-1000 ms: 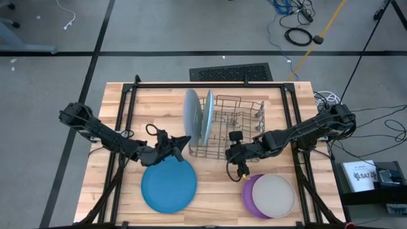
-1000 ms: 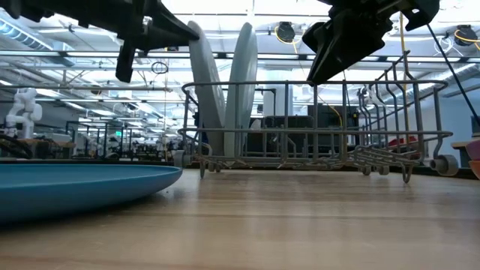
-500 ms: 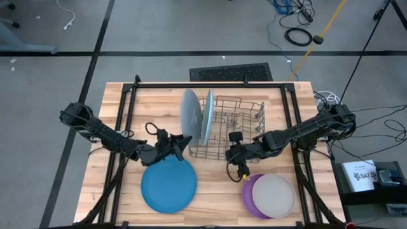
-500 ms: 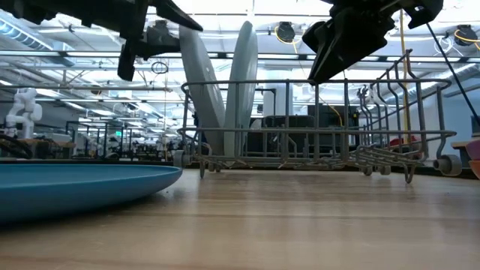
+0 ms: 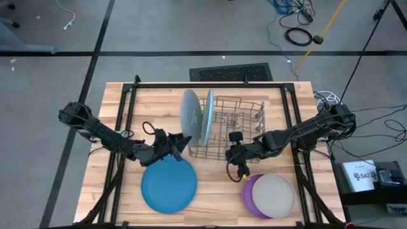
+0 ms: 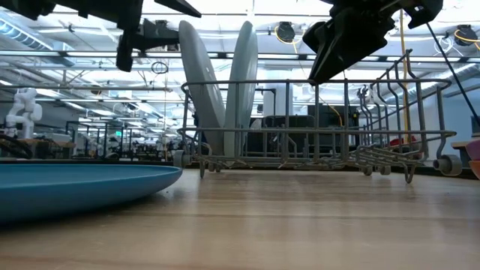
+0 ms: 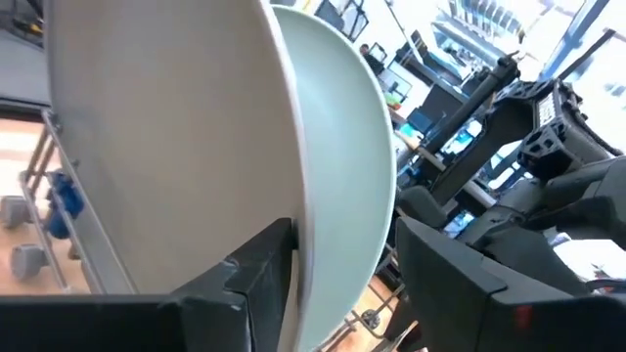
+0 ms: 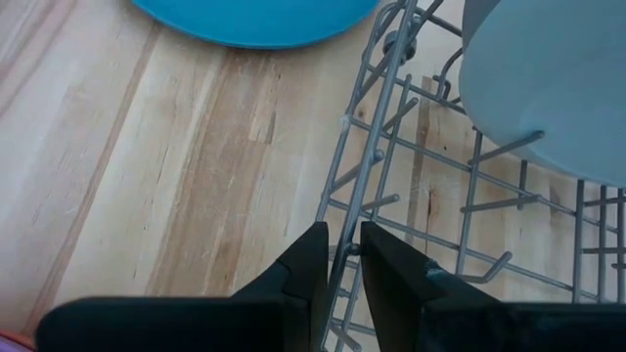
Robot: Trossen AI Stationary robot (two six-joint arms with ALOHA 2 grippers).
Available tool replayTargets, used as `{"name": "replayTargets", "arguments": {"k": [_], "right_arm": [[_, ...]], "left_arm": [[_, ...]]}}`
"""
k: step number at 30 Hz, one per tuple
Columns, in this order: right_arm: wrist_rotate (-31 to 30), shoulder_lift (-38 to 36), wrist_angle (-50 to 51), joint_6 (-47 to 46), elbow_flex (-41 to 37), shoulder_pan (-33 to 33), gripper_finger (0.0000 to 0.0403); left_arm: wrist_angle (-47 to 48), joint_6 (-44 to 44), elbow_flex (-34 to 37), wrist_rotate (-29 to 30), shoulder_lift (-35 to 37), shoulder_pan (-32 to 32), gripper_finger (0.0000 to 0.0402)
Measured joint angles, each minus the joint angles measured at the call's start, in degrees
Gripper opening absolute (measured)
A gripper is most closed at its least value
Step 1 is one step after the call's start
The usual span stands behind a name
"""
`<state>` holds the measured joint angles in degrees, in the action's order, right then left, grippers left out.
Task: Sort dishes
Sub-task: Put the gray plate into the dish rack, then put the dark blue plate into the dish rack
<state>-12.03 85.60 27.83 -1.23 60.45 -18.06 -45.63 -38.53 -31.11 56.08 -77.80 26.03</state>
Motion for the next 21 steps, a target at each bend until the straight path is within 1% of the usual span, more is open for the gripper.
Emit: {"name": "replayTargets", "arguments": {"k": [3, 6, 8, 16, 19, 21], "right_arm": [[0.0, 0.0, 0.1, 0.0, 0.0, 0.0, 0.0059], [0.0, 0.0, 0.1, 0.0, 0.0, 0.0, 0.0059], [0.0, 0.0, 0.1, 0.0, 0.0, 0.0, 0.0059], [0.0, 0.0, 0.1, 0.0, 0.0, 0.0, 0.0059], [0.0, 0.0, 0.1, -0.4, 0.0, 0.0, 0.0059], [0.0, 0.0, 0.1, -0.4, 0.0, 0.0, 0.0059]], "left_arm": [[2.4, -0.1, 0.0, 2.6, 0.0, 1.3, 0.0185], [7.2, -3.9, 0.0, 4.9, 0.1, 2.5, 0.0185], [8.6, -5.5, 0.0, 6.2, 0.1, 3.2, 0.0185], [9.2, -5.6, 0.0, 8.1, 0.1, 5.8, 0.0185], [9.3, -4.4, 0.0, 8.5, 0.3, 7.4, 0.0185], [9.3, -3.6, 0.0, 9.8, 0.4, 8.7, 0.0185]]}}
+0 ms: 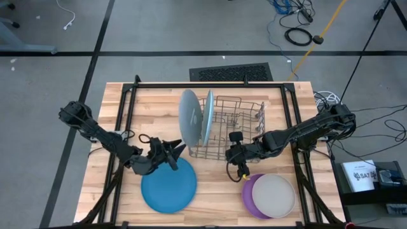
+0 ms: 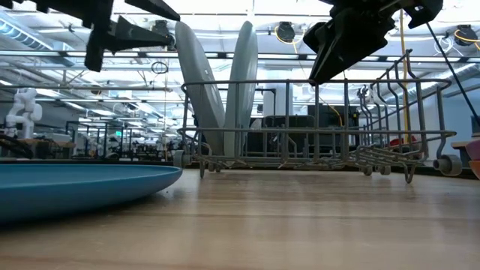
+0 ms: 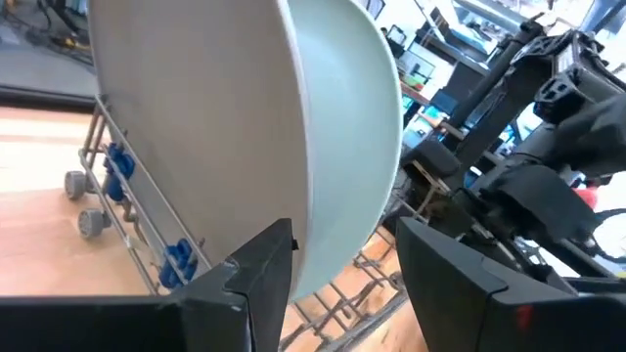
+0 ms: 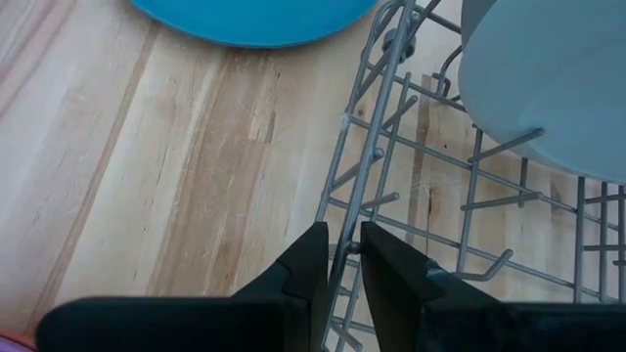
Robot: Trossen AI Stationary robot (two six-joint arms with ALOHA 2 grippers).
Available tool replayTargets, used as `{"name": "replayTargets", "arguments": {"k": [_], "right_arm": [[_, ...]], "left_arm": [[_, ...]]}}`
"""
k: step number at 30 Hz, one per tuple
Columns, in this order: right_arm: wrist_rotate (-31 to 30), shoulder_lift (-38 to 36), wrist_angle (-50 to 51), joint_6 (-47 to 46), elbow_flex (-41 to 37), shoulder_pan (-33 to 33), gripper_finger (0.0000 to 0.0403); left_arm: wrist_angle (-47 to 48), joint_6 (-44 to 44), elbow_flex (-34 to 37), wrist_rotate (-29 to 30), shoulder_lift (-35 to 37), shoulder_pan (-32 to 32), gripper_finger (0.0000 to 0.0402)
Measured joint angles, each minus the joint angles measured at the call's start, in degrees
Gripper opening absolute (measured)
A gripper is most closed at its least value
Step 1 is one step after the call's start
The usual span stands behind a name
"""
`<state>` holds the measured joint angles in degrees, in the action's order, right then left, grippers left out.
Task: Sort dishes
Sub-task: Put the dark blue plate into the dish rack
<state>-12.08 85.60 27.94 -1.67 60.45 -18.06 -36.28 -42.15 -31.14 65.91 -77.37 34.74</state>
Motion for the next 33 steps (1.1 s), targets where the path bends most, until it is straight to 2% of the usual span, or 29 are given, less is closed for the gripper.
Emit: {"name": "replayTargets", "arguments": {"k": [6, 9, 14, 16, 23, 28, 33], "right_arm": [[0.0, 0.0, 0.0, -0.2, 0.0, 0.0, 0.0059], [-0.1, 0.0, -0.2, -0.2, 0.0, 0.0, 0.0059], [-1.8, 0.0, -1.5, 1.2, 0.1, 0.1, 0.0059], [-1.8, 0.1, -1.8, 1.6, 0.8, 0.4, 0.0059], [-3.1, 0.1, -2.8, 1.9, 2.0, 0.5, 0.0059], [-3.3, 0.1, -2.8, 1.1, 2.0, 0.6, 0.0059], [-4.3, 0.1, -2.8, -1.9, 2.0, 0.9, 0.0059]], "left_arm": [[0.0, 6.8, 0.0, 2.5, 2.1, 5.1, 0.0185], [0.0, 11.6, 0.0, 0.1, 3.8, 8.4, 0.0185], [0.4, 16.6, 0.0, -11.4, 5.0, 12.3, 0.0185], [3.7, 17.2, 0.0, -16.0, 4.9, 13.2, 0.0185], [18.4, 5.3, 0.0, -28.8, 4.2, 14.2, 0.0185], [20.1, 2.0, -0.2, -41.9, 1.7, 14.0, 0.0185], [29.5, -1.8, -5.1, -52.9, -1.4, 14.0, 0.0185]]}}
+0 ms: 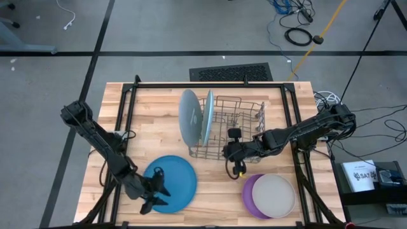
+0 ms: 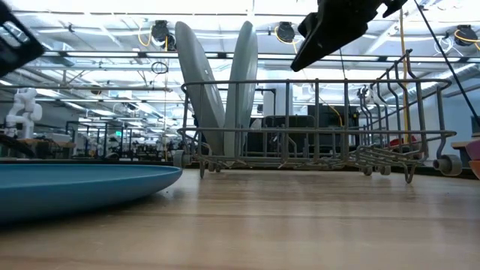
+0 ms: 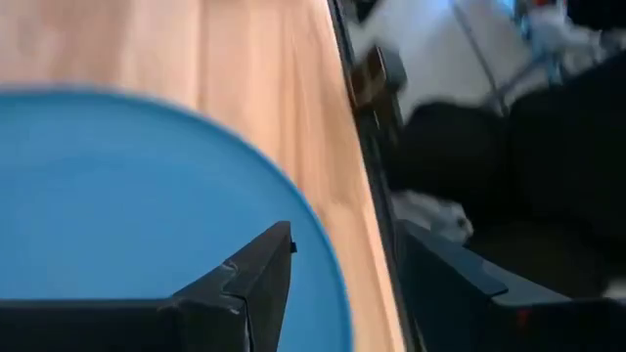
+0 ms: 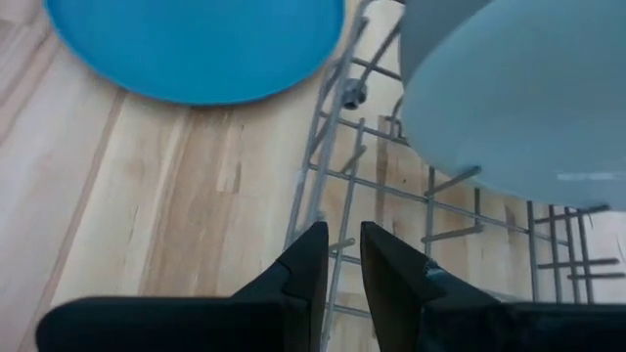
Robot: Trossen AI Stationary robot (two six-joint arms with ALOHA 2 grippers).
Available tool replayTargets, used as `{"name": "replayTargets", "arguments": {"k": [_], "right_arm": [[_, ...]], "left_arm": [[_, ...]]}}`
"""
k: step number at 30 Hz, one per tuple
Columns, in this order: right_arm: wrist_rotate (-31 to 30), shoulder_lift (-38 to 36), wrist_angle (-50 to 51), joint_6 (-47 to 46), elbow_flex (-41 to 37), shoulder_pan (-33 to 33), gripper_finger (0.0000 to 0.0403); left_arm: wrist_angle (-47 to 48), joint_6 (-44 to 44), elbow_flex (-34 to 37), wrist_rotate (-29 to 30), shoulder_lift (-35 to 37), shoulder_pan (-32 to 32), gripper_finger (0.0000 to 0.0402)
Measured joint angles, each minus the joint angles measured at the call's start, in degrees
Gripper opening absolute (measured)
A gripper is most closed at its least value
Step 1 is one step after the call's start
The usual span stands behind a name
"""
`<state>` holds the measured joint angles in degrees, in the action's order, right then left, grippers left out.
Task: Sort dishes
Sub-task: Put the dark blue plate into the dish rack
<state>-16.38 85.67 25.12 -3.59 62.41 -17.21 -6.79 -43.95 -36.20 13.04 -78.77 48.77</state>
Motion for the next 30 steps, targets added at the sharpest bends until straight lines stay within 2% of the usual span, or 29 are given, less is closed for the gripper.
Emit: {"name": "replayTargets", "arguments": {"k": [4, 11, 19, 23, 30], "right_arm": [[-0.3, 0.0, 0.0, -2.3, 0.0, 0.0, 0.0059], [-0.3, 0.0, -0.4, -3.3, 0.0, -0.1, 0.0059], [-0.3, 0.0, -0.5, -2.6, 0.0, -0.1, 0.0059], [-0.3, 0.0, -0.6, -2.2, 0.0, -0.1, 0.0059], [-0.3, 0.0, -2.9, -0.3, 0.0, -0.2, 0.0059]], "left_arm": [[10.2, -0.6, -6.3, -3.4, -3.6, 0.5, 0.0185], [26.9, -0.2, -19.2, -4.7, -14.2, 1.9, 0.0185], [31.6, -0.7, -29.1, -4.5, -26.1, 3.1, 0.0185], [32.5, -1.6, -32.2, -3.5, -30.5, 3.1, 0.0185], [39.7, -7.6, -36.1, -1.0, -35.7, 3.0, 0.0184]]}}
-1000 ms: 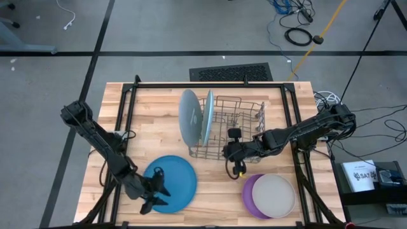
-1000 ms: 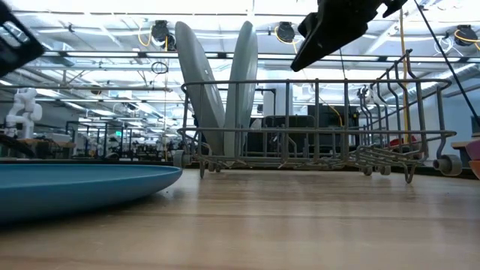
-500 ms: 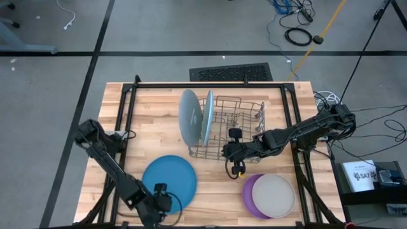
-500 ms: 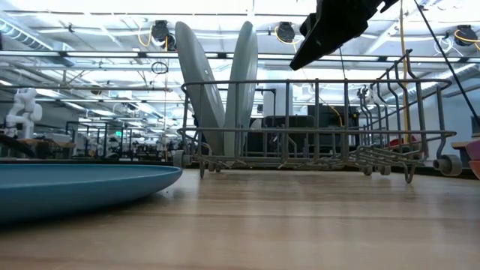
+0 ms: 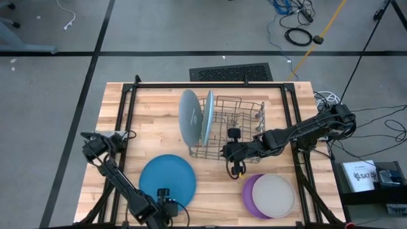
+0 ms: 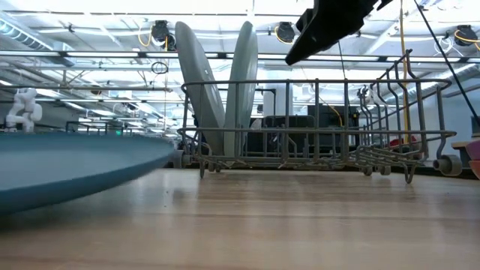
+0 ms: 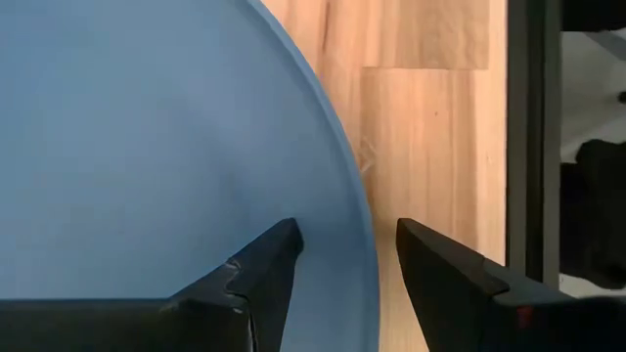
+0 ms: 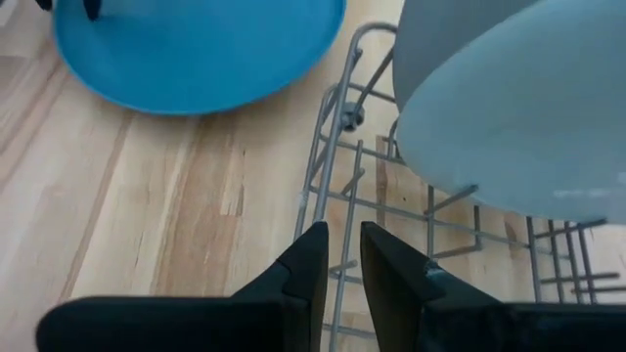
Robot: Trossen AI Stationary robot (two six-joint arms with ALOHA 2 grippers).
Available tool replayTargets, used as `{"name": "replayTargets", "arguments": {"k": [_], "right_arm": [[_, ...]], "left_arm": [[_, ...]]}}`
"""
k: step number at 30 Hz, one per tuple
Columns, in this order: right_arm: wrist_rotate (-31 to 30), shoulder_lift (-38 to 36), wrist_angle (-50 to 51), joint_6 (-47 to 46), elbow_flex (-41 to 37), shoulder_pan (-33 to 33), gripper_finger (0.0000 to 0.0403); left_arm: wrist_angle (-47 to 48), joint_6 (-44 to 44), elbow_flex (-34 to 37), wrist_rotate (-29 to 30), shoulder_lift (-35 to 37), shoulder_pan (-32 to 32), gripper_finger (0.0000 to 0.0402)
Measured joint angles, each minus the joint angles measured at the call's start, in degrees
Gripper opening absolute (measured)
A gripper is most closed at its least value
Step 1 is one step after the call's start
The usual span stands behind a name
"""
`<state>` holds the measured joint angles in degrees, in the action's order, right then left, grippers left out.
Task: Sort dishes
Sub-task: Put the dark blue plate into the dish rack
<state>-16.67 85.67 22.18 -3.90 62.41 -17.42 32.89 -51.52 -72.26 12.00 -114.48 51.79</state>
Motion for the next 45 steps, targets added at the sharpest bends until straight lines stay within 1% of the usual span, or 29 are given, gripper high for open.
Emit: {"name": "replayTargets", "arguments": {"k": [3, 6, 8, 13, 14, 21, 24, 27, 29, 32, 36, 39, 41, 43, 45], "right_arm": [[0.0, 0.0, -1.3, 0.8, 0.0, -0.2, 0.0059], [0.0, 0.0, -1.4, 1.5, 0.0, -0.2, 0.0059], [0.0, 0.0, -1.4, 1.6, 0.0, -0.2, 0.0059], [0.0, 0.0, -1.4, 1.6, 0.0, -0.2, 0.0059], [0.0, 0.0, -1.4, 1.6, 0.0, -0.2, 0.0059], [0.0, 0.0, -1.4, 1.6, 0.0, -0.2, 0.0059], [0.0, 0.0, -1.4, 1.6, 0.0, -0.2, 0.0059], [-0.6, 0.0, -1.6, 1.6, 0.0, -0.2, 0.0059], [-3.7, 0.0, -2.3, 2.1, 0.0, 0.0, 0.0059], [-9.2, 0.0, -2.9, 3.9, 0.0, 0.8, 0.0059], [-13.2, 0.0, -4.9, 5.9, 0.1, 2.6, 0.0056], [-16.4, 0.0, -6.7, 6.9, 0.1, 4.3, 0.0039], [-17.9, 0.0, -8.6, 7.9, 0.1, 5.4, 0.0019], [-18.2, 0.0, -10.8, 9.6, 0.1, 6.6, 0.0005], [-18.3, 0.0, -13.4, 10.8, 0.1, 7.5, 0.0005]], "left_arm": [[0.7, -0.6, -0.5, 0.3, -1.3, 0.0, 0.0173], [1.2, -0.8, -0.6, 0.8, -1.6, 0.0, 0.0144], [2.0, -1.6, -0.6, 0.9, -1.4, 0.0, 0.0116], [5.5, -2.0, -0.6, 1.8, -1.1, -0.3, 0.0024], [5.7, -2.0, -0.6, 2.2, -1.0, -0.3, 0.0015], [8.4, -0.7, -1.8, 2.4, -0.1, -0.4, 0.0002], [13.5, -0.7, -3.7, 3.0, 1.5, -0.4, 0.0], [17.2, -1.0, -6.3, 5.6, 4.1, -0.4, 0.0], [19.2, -0.8, -7.7, 8.3, 6.2, -0.4, 0.0], [19.6, 0.4, -8.5, 12.1, 8.9, -0.4, 0.0001], [18.9, 1.3, -9.8, 16.6, 13.2, -0.4, 0.0001], [18.5, 2.3, -9.8, 16.8, 15.6, -0.1, 0.0001], [17.2, 2.8, -9.9, 16.2, 17.9, 0.0, 0.0001], [16.3, 2.8, -10.0, 15.4, 19.9, 0.0, 0.0001], [15.2, 2.9, -10.0, 15.2, 21.5, 0.0, 0.0001]]}}
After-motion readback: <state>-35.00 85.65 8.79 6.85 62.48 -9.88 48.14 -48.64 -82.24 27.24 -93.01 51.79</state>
